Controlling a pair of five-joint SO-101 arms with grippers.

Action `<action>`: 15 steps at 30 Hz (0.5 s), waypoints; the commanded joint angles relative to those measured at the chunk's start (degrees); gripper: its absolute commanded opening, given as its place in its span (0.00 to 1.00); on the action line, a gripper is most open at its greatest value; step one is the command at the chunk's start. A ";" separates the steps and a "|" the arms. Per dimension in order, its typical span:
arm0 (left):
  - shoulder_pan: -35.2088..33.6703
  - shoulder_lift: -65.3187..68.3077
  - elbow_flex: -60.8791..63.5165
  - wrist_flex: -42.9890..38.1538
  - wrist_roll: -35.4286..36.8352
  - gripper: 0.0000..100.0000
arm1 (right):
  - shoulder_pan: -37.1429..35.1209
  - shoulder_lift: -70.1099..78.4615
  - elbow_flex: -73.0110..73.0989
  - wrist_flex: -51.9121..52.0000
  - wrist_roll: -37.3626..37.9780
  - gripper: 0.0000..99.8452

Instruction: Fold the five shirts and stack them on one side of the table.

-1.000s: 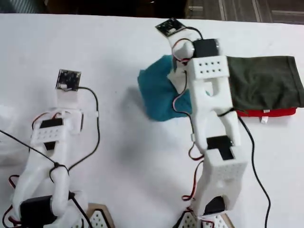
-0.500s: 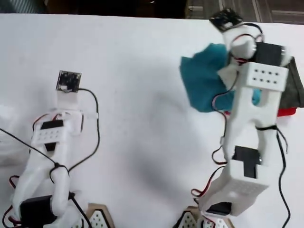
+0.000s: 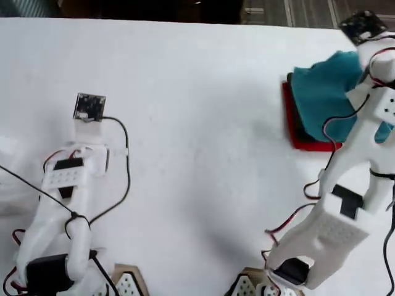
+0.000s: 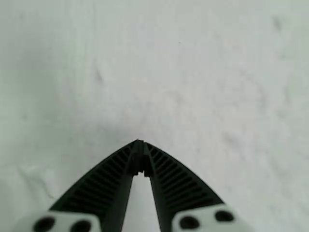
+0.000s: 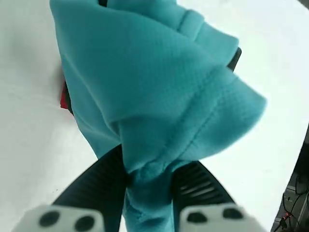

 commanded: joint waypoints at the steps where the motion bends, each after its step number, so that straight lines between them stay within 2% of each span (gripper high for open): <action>1: -0.35 -0.26 -0.22 -0.97 0.70 0.03 | 1.10 4.44 -6.86 -0.92 0.53 0.02; 8: -0.35 -0.26 -0.22 -0.97 0.70 0.03 | 0.92 15.60 -17.41 -1.10 2.11 0.02; 15: -0.35 -0.26 0.40 -1.05 0.70 0.03 | 1.80 24.66 -22.07 -7.78 2.11 0.02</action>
